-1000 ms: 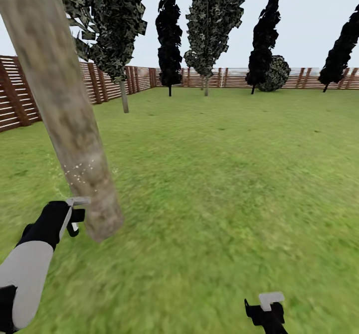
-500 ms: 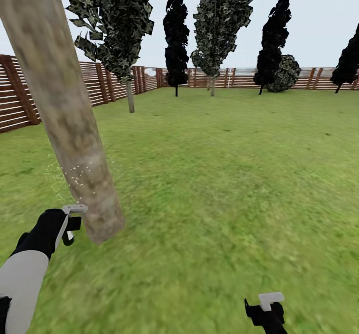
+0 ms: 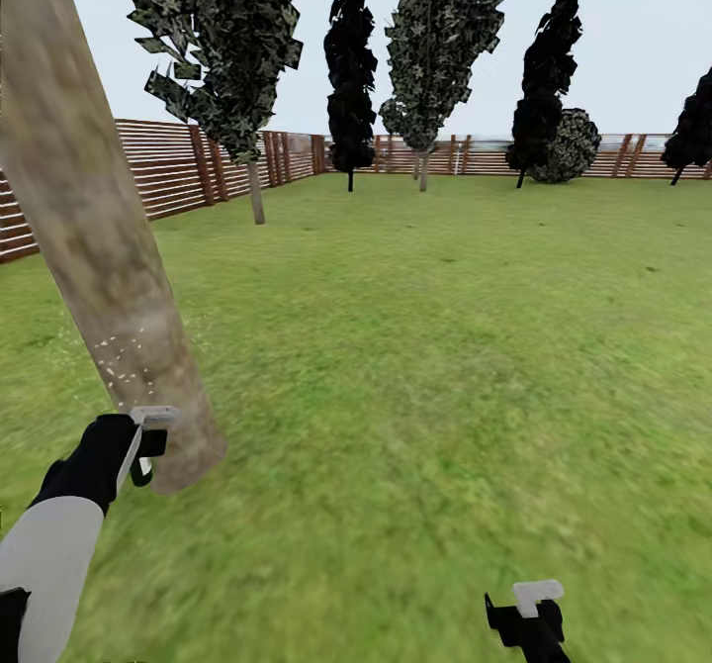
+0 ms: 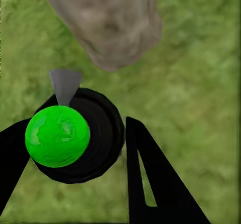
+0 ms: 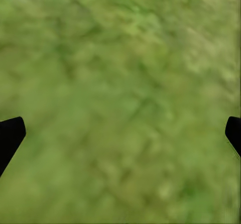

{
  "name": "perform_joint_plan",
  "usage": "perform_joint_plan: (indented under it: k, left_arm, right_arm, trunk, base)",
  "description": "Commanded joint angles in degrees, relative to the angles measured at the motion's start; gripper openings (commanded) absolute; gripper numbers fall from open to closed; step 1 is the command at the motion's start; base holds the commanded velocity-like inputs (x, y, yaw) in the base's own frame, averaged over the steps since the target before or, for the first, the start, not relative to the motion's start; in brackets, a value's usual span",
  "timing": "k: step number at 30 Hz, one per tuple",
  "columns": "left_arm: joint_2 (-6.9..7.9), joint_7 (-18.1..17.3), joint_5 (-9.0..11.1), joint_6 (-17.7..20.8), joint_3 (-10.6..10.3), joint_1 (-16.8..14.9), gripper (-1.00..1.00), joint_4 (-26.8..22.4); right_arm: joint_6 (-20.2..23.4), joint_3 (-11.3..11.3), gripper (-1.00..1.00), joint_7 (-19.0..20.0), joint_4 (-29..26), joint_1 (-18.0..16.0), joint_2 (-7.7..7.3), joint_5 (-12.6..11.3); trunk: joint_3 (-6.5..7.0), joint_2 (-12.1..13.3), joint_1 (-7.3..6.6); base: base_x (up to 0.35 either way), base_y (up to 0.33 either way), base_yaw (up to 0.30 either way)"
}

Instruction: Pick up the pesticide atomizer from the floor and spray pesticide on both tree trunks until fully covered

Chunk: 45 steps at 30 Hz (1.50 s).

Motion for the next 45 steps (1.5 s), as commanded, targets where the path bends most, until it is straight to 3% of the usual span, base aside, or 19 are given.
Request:
perform_joint_plan:
  k: [1,11,19,22,23,37,40,42,45]
  left_arm:
    - [-0.04,-0.4,-0.6,0.2,0.1,-0.1,-1.0,-0.1]
    - [-0.08,-0.4,-0.6,0.3,0.2,-0.1,-1.0,-0.1]
    - [-0.06,-0.5,-0.6,0.4,0.1,-0.1,-1.0,-0.2]
    - [0.0,-0.5,-0.6,0.4,0.0,-0.1,-1.0,-0.2]
    - [0.03,-0.5,-0.6,0.4,0.0,-0.1,-1.0,-0.2]
    - [-0.04,-0.7,-0.5,0.6,0.2,-0.5,-1.0,-0.2]
    - [-0.52,-0.7,-0.5,1.6,0.1,-1.1,-1.0,-0.2]
    - [-1.35,-0.7,-0.5,4.7,0.0,-4.0,-1.0,-0.2]
    - [-1.44,-0.7,-0.6,5.9,-0.1,-7.7,-1.0,-0.2]
  right_arm:
    - [-0.2,-0.3,1.0,-0.3,0.1,0.0,-0.01,0.6]
    - [-0.2,-0.3,1.0,-0.2,0.1,0.0,0.0,0.6]
    - [-0.2,-0.2,1.0,0.2,0.2,0.0,-0.1,0.7]
    - [-0.2,-0.4,1.0,10.4,0.0,0.0,-0.42,0.6]
    - [-0.2,-0.4,1.0,12.2,0.0,0.0,-0.49,0.6]
    - [-0.2,-0.4,1.0,13.3,-0.1,0.0,-0.45,0.5]
    - [-0.3,-0.5,1.0,13.3,-0.1,0.0,-0.47,0.5]
    - [-0.3,-0.5,1.0,13.3,-0.1,0.0,-0.52,0.5]
    - [-0.3,-0.6,1.0,13.2,-0.2,0.0,-0.59,0.5]
  trunk:
    - [-0.05,0.0,0.0]
    - [-0.05,0.0,0.0]
    - [-0.05,0.0,0.0]
    - [-0.05,0.0,0.0]
    - [-0.05,0.0,0.0]
    - [-0.42,0.0,0.0]
    - [-0.44,0.0,0.0]
    - [-0.45,0.0,0.0]
    - [-0.45,0.0,0.0]
  base:
    - [0.042,-0.269,0.232]
    - [0.099,-0.261,0.266]
    - [0.233,-0.191,0.015]
    - [0.209,-0.207,0.0]
    - [0.113,-0.249,0.0]
    - [0.092,-0.224,0.208]
    - [0.008,-0.006,0.245]
    - [0.001,-0.001,0.072]
    - [0.0,0.0,0.006]
